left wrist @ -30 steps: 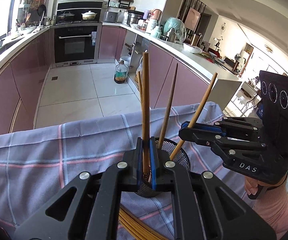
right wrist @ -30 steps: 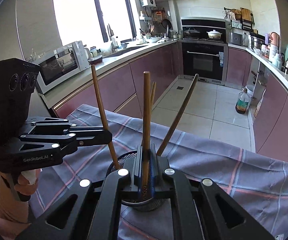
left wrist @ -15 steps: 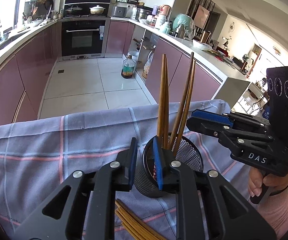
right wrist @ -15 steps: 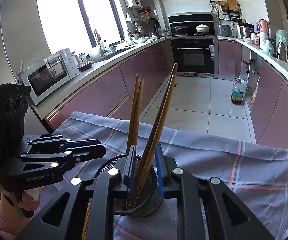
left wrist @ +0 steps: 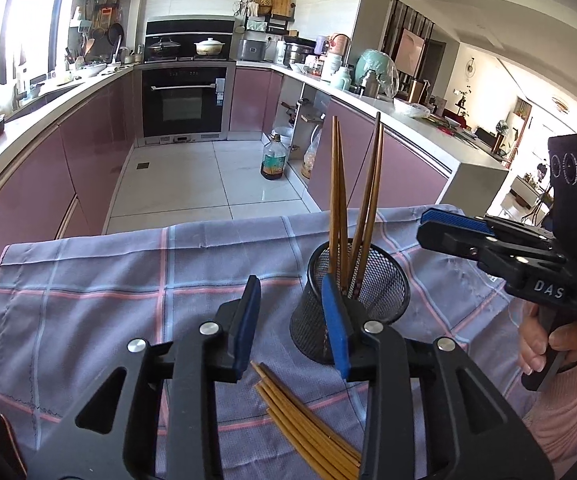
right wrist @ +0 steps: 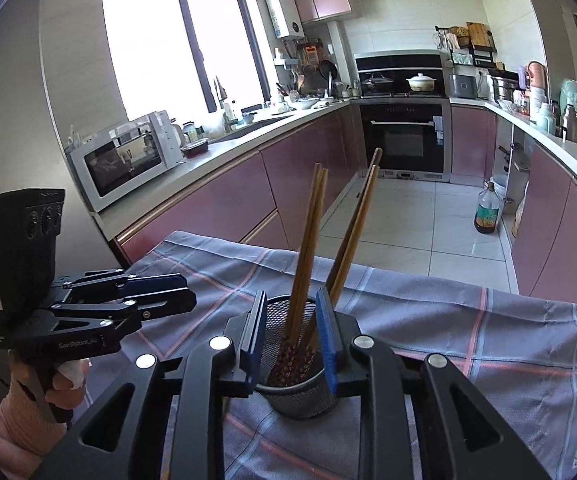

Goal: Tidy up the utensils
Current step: 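Move both open tools back over the remaining chopsticks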

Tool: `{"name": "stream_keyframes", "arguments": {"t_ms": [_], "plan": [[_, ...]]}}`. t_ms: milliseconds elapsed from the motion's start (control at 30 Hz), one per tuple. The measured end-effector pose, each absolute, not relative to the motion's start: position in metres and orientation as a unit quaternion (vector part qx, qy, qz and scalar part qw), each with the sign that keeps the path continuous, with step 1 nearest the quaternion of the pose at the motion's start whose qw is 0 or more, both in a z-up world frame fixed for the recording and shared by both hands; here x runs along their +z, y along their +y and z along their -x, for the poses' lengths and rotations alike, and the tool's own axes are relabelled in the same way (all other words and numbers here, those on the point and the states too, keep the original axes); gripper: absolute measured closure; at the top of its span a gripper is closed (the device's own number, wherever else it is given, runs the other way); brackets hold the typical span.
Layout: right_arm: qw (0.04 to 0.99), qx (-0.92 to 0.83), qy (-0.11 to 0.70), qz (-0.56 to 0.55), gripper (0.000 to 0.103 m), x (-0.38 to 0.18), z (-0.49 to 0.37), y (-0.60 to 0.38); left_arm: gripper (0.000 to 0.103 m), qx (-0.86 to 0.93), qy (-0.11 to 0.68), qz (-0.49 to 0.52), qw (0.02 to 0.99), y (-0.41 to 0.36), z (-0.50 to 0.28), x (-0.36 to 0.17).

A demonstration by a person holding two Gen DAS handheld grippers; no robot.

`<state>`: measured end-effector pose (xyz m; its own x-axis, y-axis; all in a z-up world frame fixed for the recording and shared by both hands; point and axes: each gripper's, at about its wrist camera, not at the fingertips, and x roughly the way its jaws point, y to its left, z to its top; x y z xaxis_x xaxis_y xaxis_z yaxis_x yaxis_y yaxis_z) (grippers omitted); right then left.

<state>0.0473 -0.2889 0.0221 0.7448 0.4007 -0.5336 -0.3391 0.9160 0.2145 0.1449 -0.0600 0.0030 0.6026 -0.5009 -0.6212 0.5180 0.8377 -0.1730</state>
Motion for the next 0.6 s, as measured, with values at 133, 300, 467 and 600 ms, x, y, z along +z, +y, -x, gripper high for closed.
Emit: {"name": "stream_keyframes", "arguments": {"t_ms": [133,300,467,600], "plan": [[0.917,0.238,0.316,-0.038,0.074,0.006,-0.024,-0.272,0.062,-0.276,0.341,-0.015,0.898,-0.045,-0.123,-0.009],[0.887,0.256,0.385,-0.017,0.074,-0.043,-0.010,-0.245,0.061,-0.273,0.371,-0.025,0.887,-0.035,-0.096,-0.041],[0.864,0.261,0.430,-0.011,0.074,-0.076,-0.006,-0.225,0.061,-0.279,0.412,-0.029,0.867,-0.031,-0.079,-0.076],[0.860,0.264,0.436,-0.001,0.074,-0.083,-0.001,-0.214,0.061,-0.280,0.431,-0.030,0.857,-0.032,-0.071,-0.096]]}}
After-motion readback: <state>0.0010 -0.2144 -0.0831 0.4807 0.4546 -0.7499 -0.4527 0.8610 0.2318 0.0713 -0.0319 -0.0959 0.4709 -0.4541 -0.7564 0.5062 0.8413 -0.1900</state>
